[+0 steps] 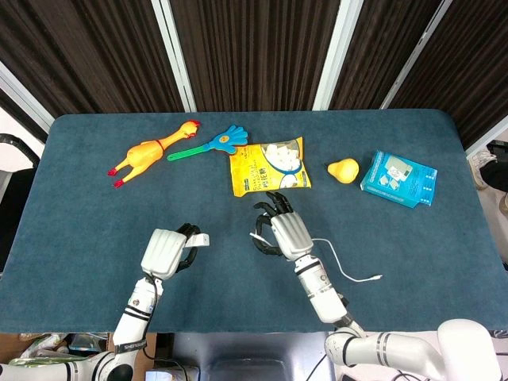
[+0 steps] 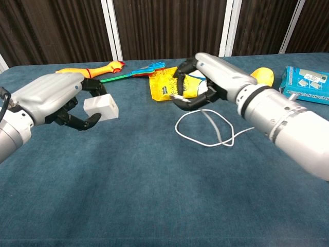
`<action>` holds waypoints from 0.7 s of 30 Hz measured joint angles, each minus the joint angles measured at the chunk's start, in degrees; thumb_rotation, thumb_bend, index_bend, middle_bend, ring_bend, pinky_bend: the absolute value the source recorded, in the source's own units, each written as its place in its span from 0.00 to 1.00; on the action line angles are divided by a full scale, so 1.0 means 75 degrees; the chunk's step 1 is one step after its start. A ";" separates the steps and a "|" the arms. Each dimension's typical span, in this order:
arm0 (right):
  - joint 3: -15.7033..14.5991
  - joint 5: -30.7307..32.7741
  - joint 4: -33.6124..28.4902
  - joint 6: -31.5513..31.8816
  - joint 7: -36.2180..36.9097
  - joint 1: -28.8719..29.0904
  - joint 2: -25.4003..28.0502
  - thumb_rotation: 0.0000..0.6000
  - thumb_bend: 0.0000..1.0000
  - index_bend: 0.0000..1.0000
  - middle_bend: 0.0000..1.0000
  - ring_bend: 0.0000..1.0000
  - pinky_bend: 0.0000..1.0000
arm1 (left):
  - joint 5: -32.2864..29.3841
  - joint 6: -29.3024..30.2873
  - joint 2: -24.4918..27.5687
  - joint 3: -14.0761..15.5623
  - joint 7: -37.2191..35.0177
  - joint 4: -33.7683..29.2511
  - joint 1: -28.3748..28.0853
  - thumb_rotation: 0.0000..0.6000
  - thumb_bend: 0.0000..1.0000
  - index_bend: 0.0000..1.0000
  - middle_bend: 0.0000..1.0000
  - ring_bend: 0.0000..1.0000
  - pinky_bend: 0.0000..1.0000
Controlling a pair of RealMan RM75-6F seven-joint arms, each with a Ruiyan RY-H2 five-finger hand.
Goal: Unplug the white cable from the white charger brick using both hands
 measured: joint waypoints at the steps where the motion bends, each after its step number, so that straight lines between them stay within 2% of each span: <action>1: -0.0042 0.0033 0.0099 -0.0039 0.0004 -0.0030 0.0035 1.00 0.57 0.87 0.34 0.08 0.00 | -0.0032 -0.0052 -0.0002 0.0023 -0.0070 0.0133 0.0008 1.00 0.55 0.74 0.78 1.00 1.00; 8: -0.0356 0.0335 0.1220 -0.0454 0.0107 -0.0221 0.0094 1.00 0.57 0.85 0.34 0.08 0.00 | -0.0190 -0.0473 -0.0179 0.0239 -0.0599 0.1315 0.0049 1.00 0.55 0.72 0.73 1.00 1.00; 10: -0.0422 0.0442 0.1619 -0.0632 0.0132 -0.0244 0.0034 1.00 0.57 0.81 0.34 0.08 0.00 | -0.0204 -0.0587 -0.0261 0.0301 -0.0701 0.1602 0.0050 1.00 0.54 0.68 0.70 0.98 1.00; 12: -0.0488 0.0552 0.1977 -0.0873 0.0145 -0.0253 -0.0036 1.00 0.57 0.74 0.34 0.08 0.00 | -0.0211 -0.0711 -0.0318 0.0366 -0.0743 0.1804 0.0045 1.00 0.53 0.60 0.63 0.92 1.00; 15: -0.0550 0.0575 0.2217 -0.1073 0.0297 -0.0258 -0.0094 1.00 0.57 0.52 0.31 0.07 0.00 | -0.0195 -0.0844 -0.0327 0.0418 -0.0808 0.1914 0.0024 1.00 0.50 0.50 0.52 0.77 0.92; 17: -0.0570 0.0518 0.2233 -0.1089 0.0469 -0.0262 -0.0080 1.00 0.57 0.34 0.25 0.04 0.00 | -0.0202 -0.0932 -0.0276 0.0434 -0.0822 0.1911 0.0010 1.00 0.48 0.42 0.43 0.60 0.77; 18: -0.0579 0.0479 0.2219 -0.1117 0.0569 -0.0263 -0.0038 1.00 0.56 0.29 0.23 0.03 0.00 | -0.0230 -0.1000 -0.0234 0.0436 -0.0821 0.1883 0.0000 1.00 0.47 0.39 0.40 0.53 0.70; 21: -0.0567 0.0421 0.2054 -0.1132 0.0642 -0.0273 0.0122 1.00 0.54 0.11 0.18 0.00 0.00 | -0.0341 -0.1128 -0.0121 0.0420 -0.0810 0.1732 -0.0018 1.00 0.46 0.33 0.34 0.39 0.56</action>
